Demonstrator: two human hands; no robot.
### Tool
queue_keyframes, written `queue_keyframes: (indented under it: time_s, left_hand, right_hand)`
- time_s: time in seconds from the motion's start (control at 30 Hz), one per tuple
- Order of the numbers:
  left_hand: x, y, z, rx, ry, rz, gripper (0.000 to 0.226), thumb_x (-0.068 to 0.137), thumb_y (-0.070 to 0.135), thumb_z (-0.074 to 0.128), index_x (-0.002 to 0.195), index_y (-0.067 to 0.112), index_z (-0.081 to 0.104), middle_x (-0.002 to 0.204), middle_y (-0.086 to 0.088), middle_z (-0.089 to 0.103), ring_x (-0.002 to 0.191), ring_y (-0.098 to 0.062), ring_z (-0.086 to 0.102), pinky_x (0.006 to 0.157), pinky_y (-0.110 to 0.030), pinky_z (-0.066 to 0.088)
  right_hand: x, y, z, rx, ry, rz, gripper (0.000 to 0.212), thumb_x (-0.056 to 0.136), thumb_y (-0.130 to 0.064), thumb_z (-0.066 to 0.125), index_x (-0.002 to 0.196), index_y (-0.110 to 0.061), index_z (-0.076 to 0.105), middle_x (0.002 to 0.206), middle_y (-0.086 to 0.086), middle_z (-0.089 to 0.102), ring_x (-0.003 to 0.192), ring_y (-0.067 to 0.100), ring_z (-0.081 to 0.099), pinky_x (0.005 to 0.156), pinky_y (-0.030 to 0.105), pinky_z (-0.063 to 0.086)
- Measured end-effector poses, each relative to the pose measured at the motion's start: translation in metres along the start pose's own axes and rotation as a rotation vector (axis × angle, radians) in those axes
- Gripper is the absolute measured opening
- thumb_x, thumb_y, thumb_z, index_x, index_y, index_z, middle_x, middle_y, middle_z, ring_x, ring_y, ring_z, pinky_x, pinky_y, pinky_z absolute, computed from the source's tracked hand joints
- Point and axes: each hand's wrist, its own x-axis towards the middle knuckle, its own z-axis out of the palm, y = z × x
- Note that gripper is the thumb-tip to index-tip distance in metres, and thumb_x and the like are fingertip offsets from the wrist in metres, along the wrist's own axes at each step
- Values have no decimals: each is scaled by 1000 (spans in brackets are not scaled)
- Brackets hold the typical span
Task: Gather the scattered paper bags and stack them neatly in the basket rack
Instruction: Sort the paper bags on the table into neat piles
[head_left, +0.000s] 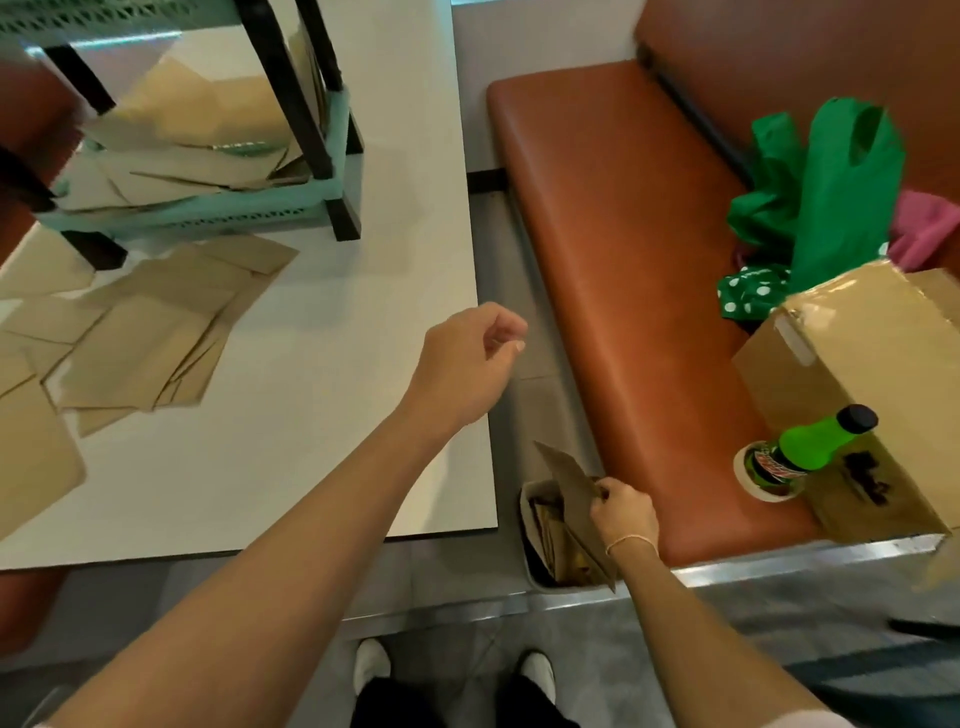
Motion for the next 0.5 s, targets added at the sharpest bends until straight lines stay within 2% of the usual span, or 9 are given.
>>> queue_keyframes:
  time_s: [0.1,0.27,0.4,0.5]
  left_hand:
    - [1,-8,-6,-2,23,5,15,93,20,57,107,20,63,93,13,57,73,4,51,60,4,37]
    - [9,-13,-16,-14,21,10,12,92,20,57,103,20,63,89,14,56,72,3,51,66,0,37]
    - [17,-15,-30,-7,-5,1,14,93,21,56,105,19,64,92,11,57,79,-4,52,73,-13,41]
    - [21,-22,-53,-4,5,-25,17,93,21,56,108,16,64,101,4,62,83,-7,52,75,-16,39]
  right_hand:
    - [-1,0,3,23,-12,32,28,88,-14,53,114,-16,65,113,10,66,106,29,59,89,31,47]
    - [4,-25,-18,26,19,-14,22,87,-13,52,100,-16,69,105,11,67,98,29,61,85,32,49]
    - [8,-79,-54,0,128,-128,23,85,-14,52,98,-19,70,104,9,69,98,30,62,84,33,49]
    - [4,-133,-84,35,259,-226,24,83,-12,52,95,-19,72,104,7,70,97,29,63,85,32,49]
